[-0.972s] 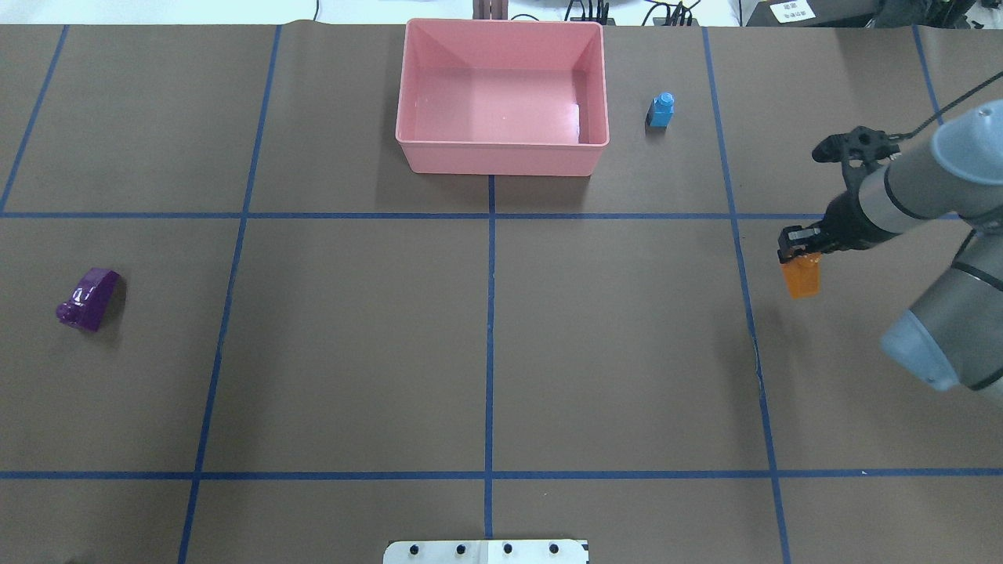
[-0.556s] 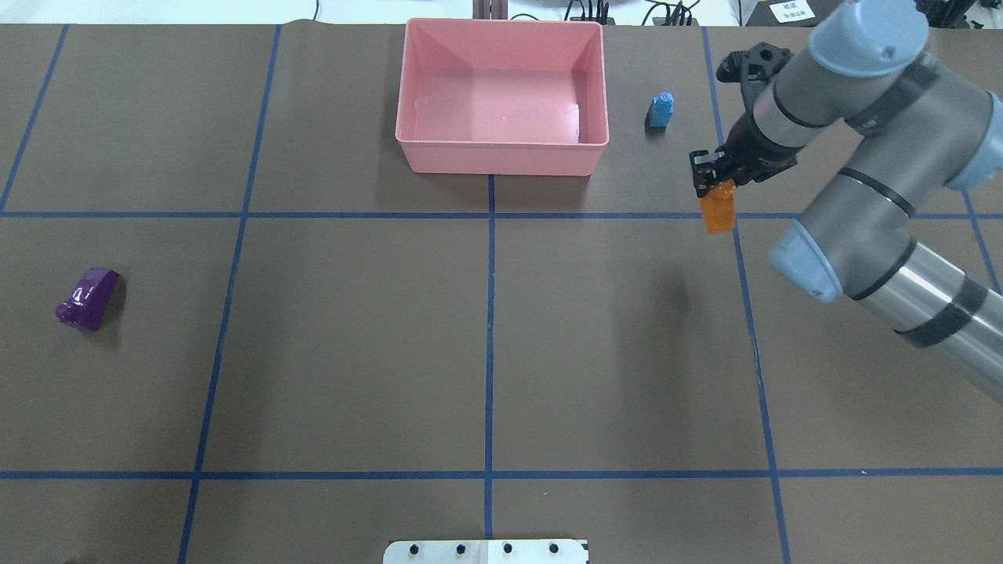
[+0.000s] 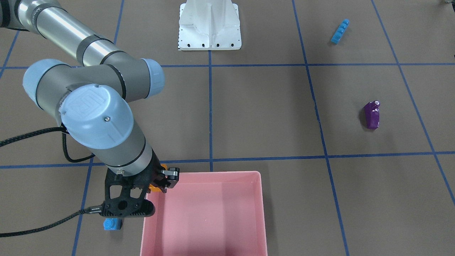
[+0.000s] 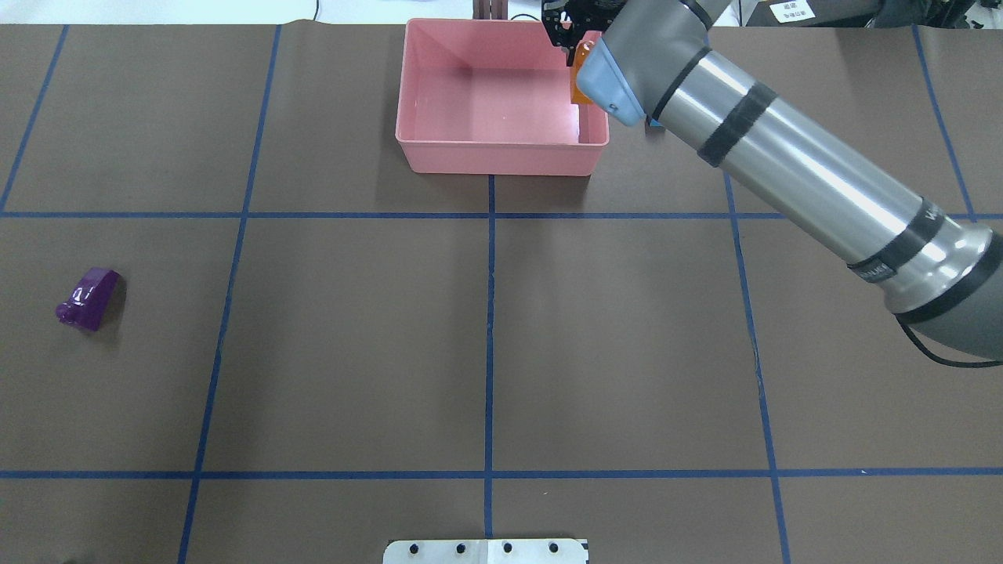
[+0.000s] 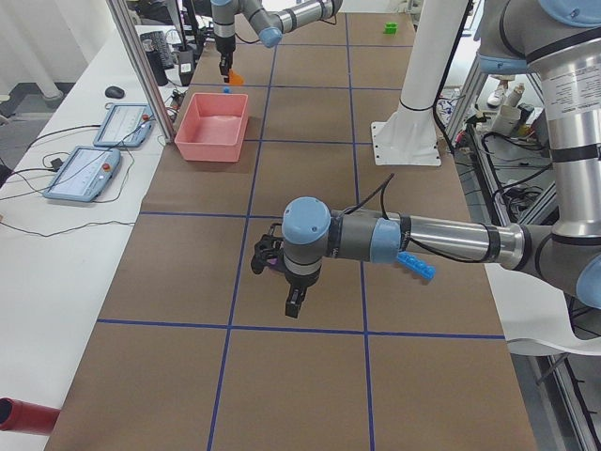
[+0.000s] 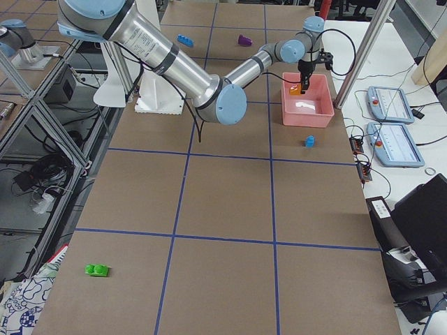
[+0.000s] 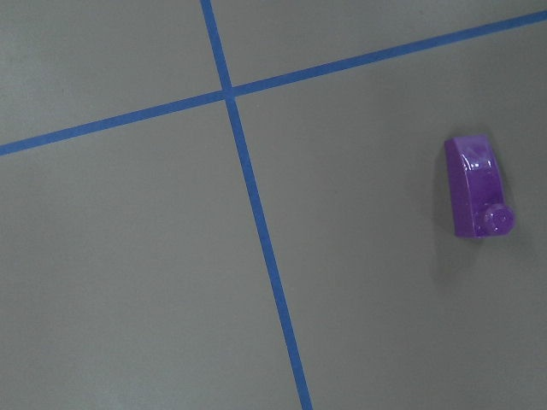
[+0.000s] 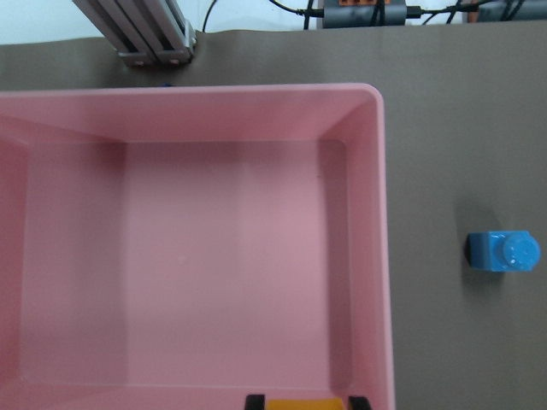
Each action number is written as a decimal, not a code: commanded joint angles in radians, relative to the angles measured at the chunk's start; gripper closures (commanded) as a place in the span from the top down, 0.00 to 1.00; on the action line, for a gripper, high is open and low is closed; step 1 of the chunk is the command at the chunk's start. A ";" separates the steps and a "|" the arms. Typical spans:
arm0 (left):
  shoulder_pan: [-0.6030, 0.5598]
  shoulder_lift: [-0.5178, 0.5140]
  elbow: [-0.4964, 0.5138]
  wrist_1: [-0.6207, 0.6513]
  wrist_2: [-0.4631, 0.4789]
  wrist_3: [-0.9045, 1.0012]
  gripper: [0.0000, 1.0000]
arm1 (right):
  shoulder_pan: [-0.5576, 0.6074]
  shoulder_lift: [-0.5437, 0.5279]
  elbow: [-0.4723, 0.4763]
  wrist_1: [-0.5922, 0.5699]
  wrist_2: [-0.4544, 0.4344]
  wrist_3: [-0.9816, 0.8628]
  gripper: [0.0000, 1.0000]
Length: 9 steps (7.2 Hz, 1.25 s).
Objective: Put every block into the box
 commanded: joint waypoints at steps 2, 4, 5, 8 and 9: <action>0.004 -0.003 0.009 -0.001 -0.001 0.000 1.00 | -0.033 0.138 -0.298 0.266 -0.073 0.145 0.00; 0.004 -0.004 0.010 -0.003 -0.001 0.000 1.00 | -0.064 0.179 -0.360 0.273 -0.137 0.149 0.00; 0.005 -0.004 0.010 -0.003 -0.001 0.000 1.00 | -0.097 0.178 -0.369 0.279 -0.199 0.149 0.00; 0.004 -0.004 0.007 -0.004 -0.003 0.000 1.00 | -0.110 0.176 -0.377 0.273 -0.205 0.149 1.00; 0.004 -0.012 0.007 -0.004 -0.003 0.000 1.00 | -0.104 0.176 -0.372 0.268 -0.205 0.141 1.00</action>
